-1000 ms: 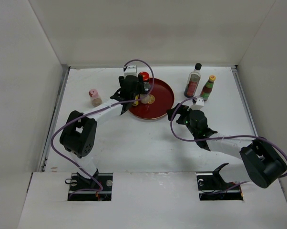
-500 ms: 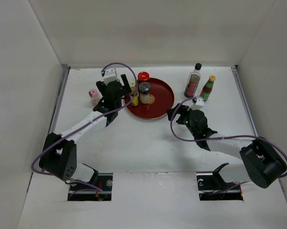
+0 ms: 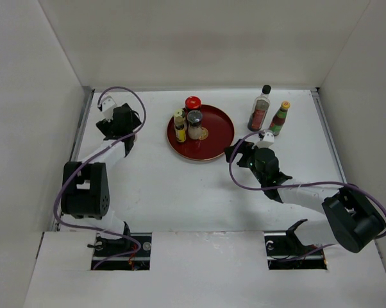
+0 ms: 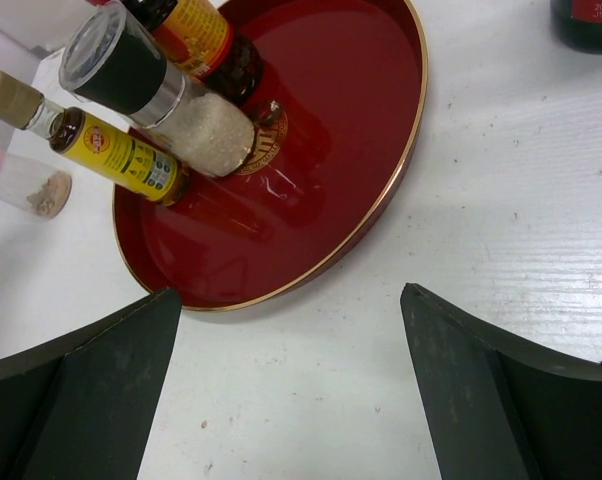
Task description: Organize the condiment bottles
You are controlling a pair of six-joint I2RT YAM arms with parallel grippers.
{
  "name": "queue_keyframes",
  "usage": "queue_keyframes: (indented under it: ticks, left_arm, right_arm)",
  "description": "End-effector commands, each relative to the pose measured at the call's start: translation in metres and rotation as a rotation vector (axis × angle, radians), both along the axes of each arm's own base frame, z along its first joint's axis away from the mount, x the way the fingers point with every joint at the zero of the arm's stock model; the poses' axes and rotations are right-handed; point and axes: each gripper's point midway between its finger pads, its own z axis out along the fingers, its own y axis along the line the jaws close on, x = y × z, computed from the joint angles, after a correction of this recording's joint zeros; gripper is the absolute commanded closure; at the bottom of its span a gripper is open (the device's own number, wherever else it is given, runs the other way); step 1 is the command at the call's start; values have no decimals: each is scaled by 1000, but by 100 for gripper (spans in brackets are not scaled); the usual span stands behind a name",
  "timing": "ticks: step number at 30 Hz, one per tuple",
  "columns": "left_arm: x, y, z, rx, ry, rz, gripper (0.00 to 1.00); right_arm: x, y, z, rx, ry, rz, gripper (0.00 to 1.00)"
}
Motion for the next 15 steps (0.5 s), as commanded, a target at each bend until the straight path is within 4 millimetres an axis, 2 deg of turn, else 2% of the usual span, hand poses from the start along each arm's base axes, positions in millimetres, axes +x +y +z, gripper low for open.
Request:
queue_keyframes:
  ticks: [1,5,7,9,11,13,15]
  left_arm:
    - [28,-11,13,-47,-37,-42,12]
    - [45,-8,3,-52,-18,-45,14]
    - [52,-7,1,-46,-10,-41,20]
    - [52,-2,-1,-35,-5,-26,35]
    - [45,4,-5,-23,0,2,54]
    - [35,5,-14,-21,13,14,65]
    - [19,1,-17,-42,0,17,69]
  right_arm:
    - [9,8,27,47,-76,11,2]
    - [9,8,28,43,-77,15,1]
    - [10,9,28,44,-80,15,1]
    - [9,10,25,43,-67,20,1]
    - [9,10,27,43,-72,20,1]
    - [9,9,28,46,-79,16,1]
    - [8,10,25,48,-70,19,1]
